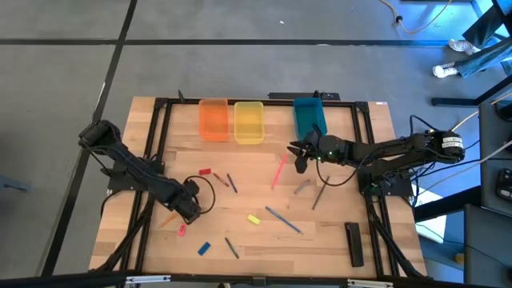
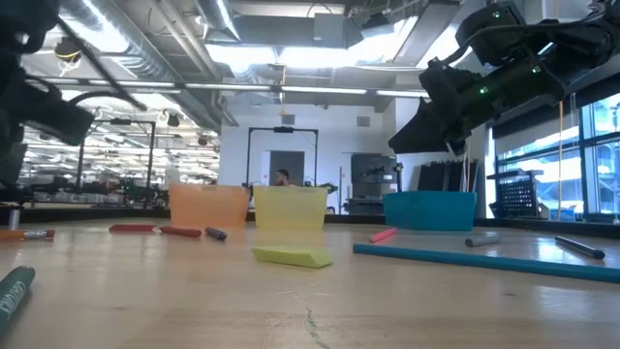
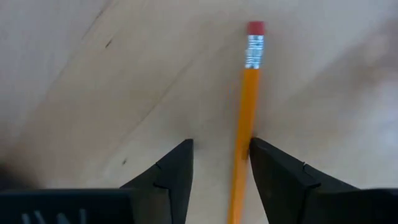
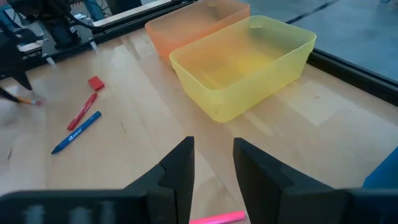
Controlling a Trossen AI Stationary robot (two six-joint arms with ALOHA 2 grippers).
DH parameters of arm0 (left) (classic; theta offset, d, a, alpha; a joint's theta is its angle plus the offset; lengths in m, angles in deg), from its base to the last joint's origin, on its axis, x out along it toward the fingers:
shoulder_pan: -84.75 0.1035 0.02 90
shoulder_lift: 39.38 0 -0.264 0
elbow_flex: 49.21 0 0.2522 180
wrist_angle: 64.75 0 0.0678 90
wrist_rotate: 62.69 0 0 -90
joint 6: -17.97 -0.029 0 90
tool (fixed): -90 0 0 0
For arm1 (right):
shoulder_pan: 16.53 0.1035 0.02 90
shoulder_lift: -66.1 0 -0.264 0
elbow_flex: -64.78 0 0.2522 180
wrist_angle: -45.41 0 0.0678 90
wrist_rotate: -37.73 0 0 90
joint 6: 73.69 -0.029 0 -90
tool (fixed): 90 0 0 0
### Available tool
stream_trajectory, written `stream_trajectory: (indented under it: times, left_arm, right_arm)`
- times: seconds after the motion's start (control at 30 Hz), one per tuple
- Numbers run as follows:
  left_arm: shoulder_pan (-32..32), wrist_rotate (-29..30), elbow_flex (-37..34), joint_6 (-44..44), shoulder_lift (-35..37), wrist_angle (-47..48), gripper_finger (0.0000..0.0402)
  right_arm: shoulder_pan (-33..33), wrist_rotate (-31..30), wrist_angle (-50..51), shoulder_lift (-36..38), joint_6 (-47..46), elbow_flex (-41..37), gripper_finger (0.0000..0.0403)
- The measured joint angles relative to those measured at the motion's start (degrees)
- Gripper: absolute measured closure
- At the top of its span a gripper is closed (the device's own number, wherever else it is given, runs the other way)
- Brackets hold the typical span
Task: Sort crayons/erasers/pens/pencils in bins
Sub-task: Put the orange pencil into the orange bin
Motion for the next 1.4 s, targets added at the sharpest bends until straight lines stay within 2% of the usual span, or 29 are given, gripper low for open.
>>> stream_trajectory:
  times: [0.2,0.43,0.6,0.7,0.8,1.23,1.4]
  left_arm:
    - [-0.1,-0.8,-2.7,3.2,0.4,-2.5,0.0293]
    - [0.2,-0.1,-2.8,5.5,0.4,-2.5,0.0362]
    - [0.5,1.5,-1.5,8.1,-0.1,-1.0,0.0393]
    - [1.0,2.9,0.2,8.3,-0.3,0.9,0.0398]
    - [2.3,7.0,1.2,8.3,-0.3,2.3,0.0395]
    - [7.1,10.4,6.1,4.4,-0.2,4.4,0.0391]
    - [8.9,11.8,10.3,0.5,-0.2,9.3,0.0391]
  right_arm:
    - [0.0,2.3,1.6,0.0,-0.1,0.0,0.0287]
    - [0.0,2.3,2.8,0.0,-1.6,0.0,0.0287]
    - [0.0,2.6,3.0,0.0,-1.6,0.0,0.0287]
    - [0.5,2.5,3.3,0.0,-1.6,0.0,0.0287]
    - [1.3,2.5,4.0,0.0,-1.5,0.0,0.0287]
    - [4.5,2.5,6.5,0.0,-1.4,0.0,0.0287]
    - [5.0,2.5,6.5,0.0,-1.7,0.0,0.0287]
